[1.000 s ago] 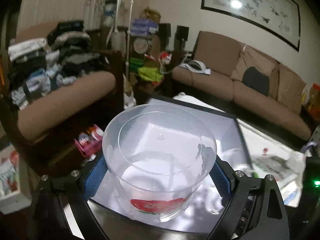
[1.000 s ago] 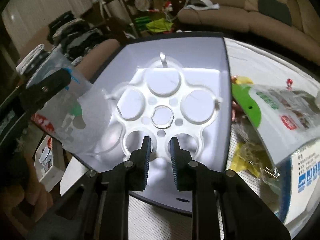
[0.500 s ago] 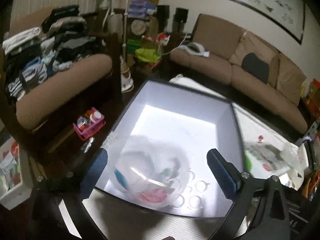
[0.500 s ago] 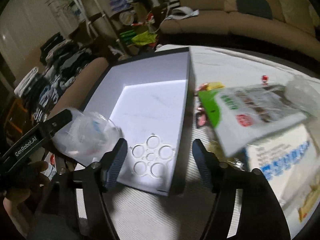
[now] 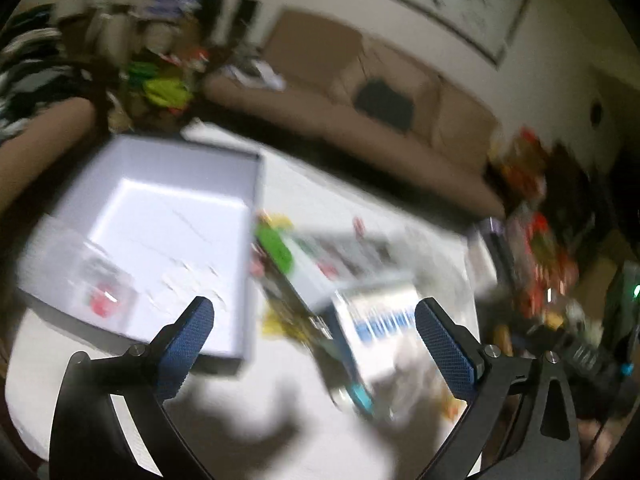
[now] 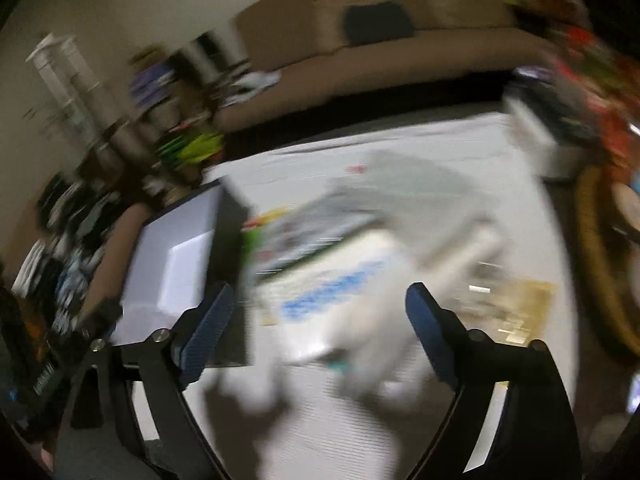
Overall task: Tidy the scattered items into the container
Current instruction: 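Grasp the white dog-print bag on the table with the left gripper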
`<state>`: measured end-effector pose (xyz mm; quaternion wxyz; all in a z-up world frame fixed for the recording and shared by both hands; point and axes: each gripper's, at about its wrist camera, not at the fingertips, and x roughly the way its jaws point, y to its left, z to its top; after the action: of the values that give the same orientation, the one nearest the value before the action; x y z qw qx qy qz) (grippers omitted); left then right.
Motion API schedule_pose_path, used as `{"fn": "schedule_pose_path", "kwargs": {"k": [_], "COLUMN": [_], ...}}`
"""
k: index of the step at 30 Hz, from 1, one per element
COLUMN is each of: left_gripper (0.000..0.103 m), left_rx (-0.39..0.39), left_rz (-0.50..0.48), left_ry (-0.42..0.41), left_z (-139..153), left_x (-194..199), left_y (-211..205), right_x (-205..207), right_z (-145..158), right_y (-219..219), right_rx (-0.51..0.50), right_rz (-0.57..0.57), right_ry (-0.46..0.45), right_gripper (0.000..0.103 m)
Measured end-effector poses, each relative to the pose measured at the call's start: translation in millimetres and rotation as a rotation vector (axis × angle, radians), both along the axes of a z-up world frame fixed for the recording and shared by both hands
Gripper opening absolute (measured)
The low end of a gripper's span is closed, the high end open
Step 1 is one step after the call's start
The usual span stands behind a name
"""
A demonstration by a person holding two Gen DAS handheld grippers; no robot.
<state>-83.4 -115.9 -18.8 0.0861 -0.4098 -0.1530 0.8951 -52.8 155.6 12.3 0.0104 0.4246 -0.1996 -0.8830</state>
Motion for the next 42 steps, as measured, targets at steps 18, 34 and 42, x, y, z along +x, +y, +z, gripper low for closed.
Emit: {"fn": "schedule_pose_path", "kwargs": {"k": [18,34,42], "left_gripper": [0.099,0.008,0.008], "left_rx": [-0.589,0.322,0.002], "left_rz": [-0.288,-0.514,-0.352], "left_ry": [-0.188,0.125,0.048], "left_z": [-112.9,43.2,21.9], "left_x": [-17.9,29.5,34.2], "left_y": [197.1,102.6,86.9], "right_x": [26.7,37.9,11.7], "right_z": [-77.5,-86.4,-104.0], "right_y": [149.4,188.2,144.8], "right_rx": [-0.249,-0.415,-0.461], "right_rz": [-0.279,-0.322,-0.189], "right_ry": [-0.174,-0.083,-0.159], "right_gripper": [0.094,0.094,0.094]}}
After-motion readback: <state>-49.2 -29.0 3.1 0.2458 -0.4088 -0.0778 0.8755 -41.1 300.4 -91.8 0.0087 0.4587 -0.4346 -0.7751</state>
